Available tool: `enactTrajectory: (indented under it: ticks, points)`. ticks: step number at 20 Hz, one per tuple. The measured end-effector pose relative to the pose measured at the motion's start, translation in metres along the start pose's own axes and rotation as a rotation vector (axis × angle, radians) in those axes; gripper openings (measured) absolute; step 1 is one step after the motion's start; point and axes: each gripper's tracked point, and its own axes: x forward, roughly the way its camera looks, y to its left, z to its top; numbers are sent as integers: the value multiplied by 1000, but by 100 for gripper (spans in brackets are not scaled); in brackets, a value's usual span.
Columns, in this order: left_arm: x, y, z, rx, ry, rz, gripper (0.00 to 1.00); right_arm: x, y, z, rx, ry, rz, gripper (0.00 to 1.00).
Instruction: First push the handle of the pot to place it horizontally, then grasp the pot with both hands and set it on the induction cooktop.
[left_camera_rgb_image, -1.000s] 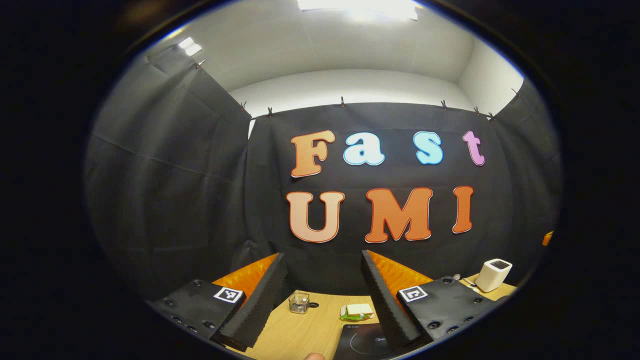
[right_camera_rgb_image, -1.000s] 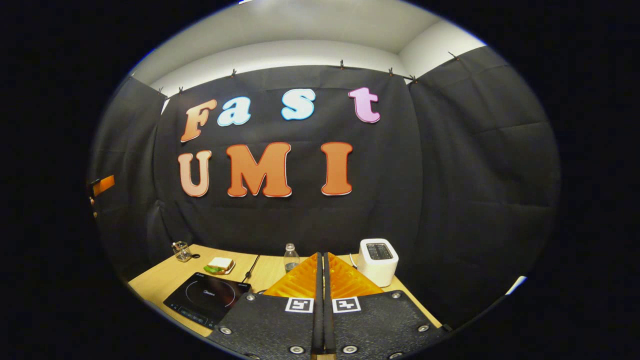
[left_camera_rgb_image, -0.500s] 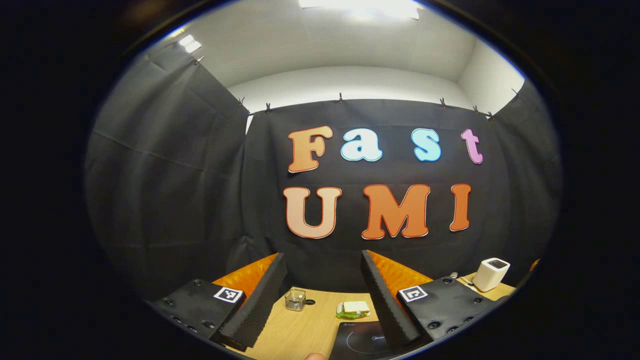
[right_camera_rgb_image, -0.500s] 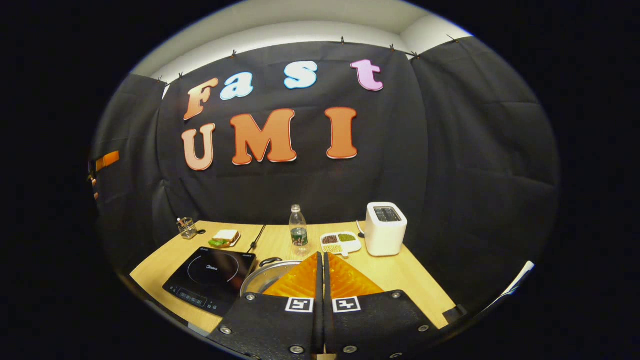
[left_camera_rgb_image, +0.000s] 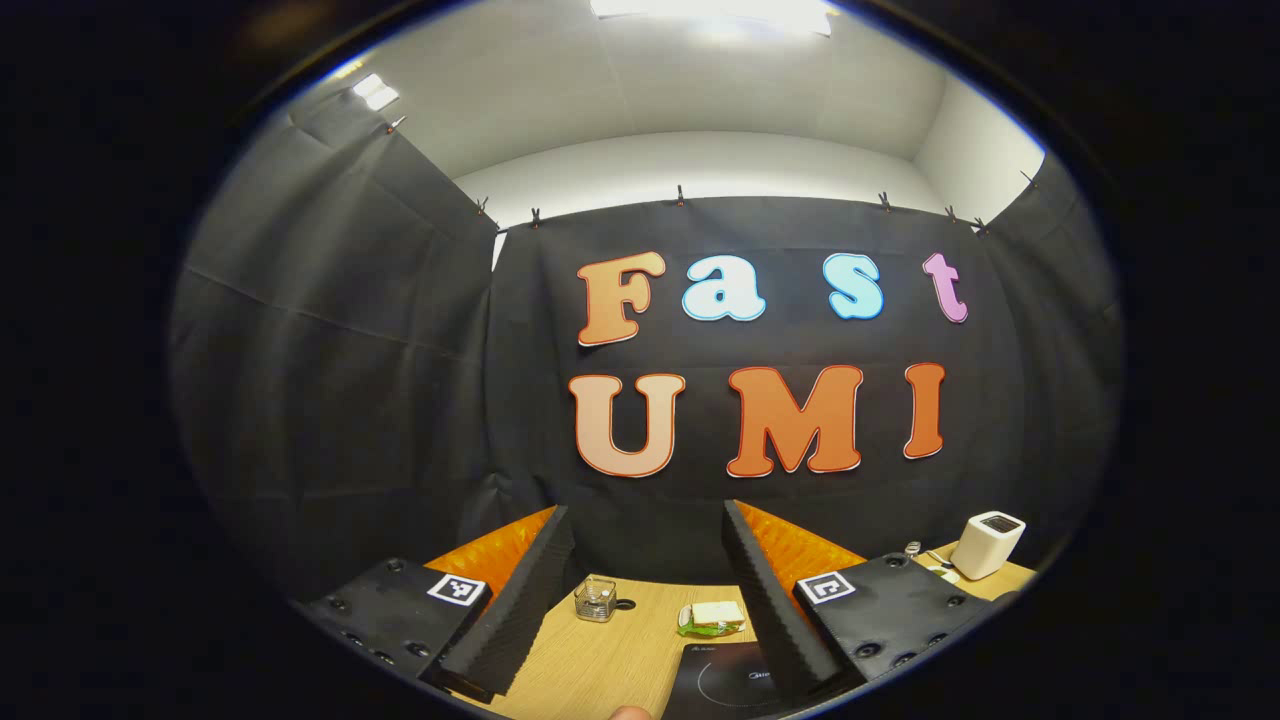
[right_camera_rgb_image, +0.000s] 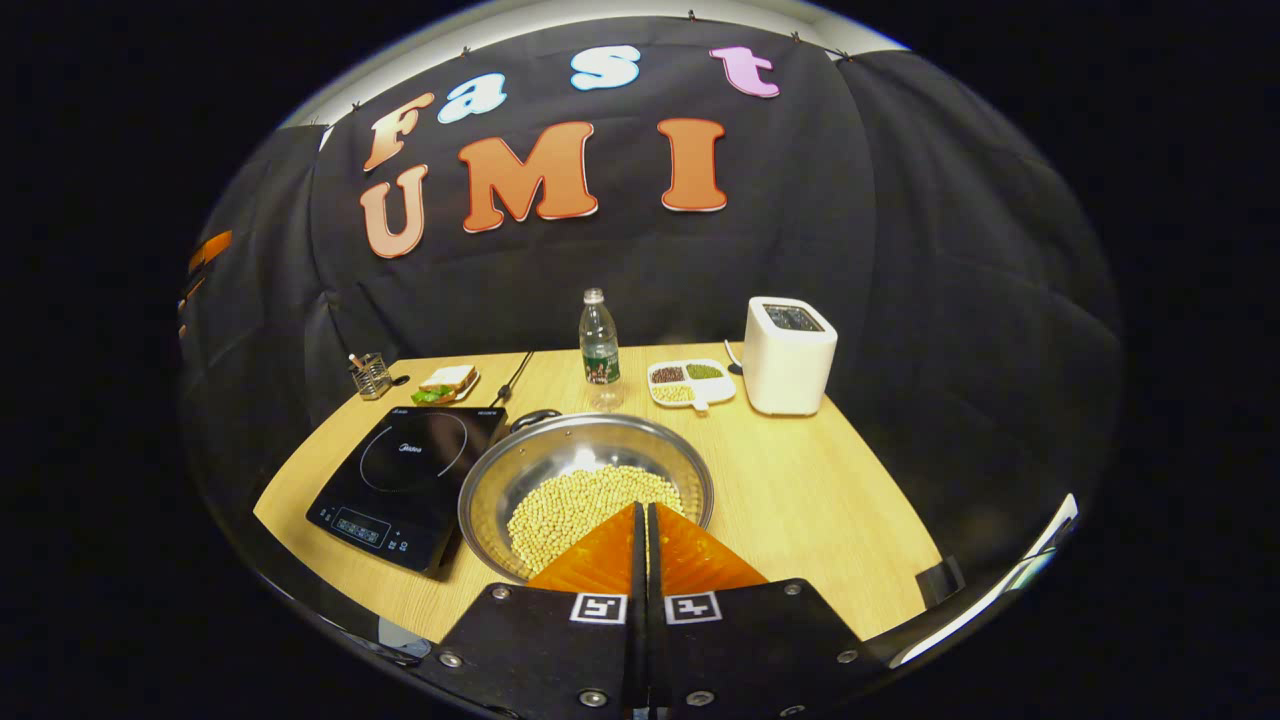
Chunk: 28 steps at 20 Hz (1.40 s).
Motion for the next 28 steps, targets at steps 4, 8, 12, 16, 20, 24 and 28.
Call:
enactTrajectory:
  ticks: [4,8,12,16,20,24,28]
  points:
    - [-1,-6,-2,12,3,-10,99,6,3,-26,-5,63,18,0]
    - [0,-9,-1,9,5,-12,99,10,15,-52,-17,121,50,0]
    - [0,-8,-3,13,9,-10,99,10,27,-75,-26,185,92,0]
    - [-5,-8,-4,14,11,-11,98,15,41,-91,-40,236,127,0]
    - [-4,-7,-4,16,17,-9,99,20,46,-106,-42,285,150,0]
    - [-4,-4,-6,20,24,-3,98,29,39,-114,-31,320,119,0]
    - [-4,0,-10,7,31,5,99,36,26,-119,-10,332,83,0]
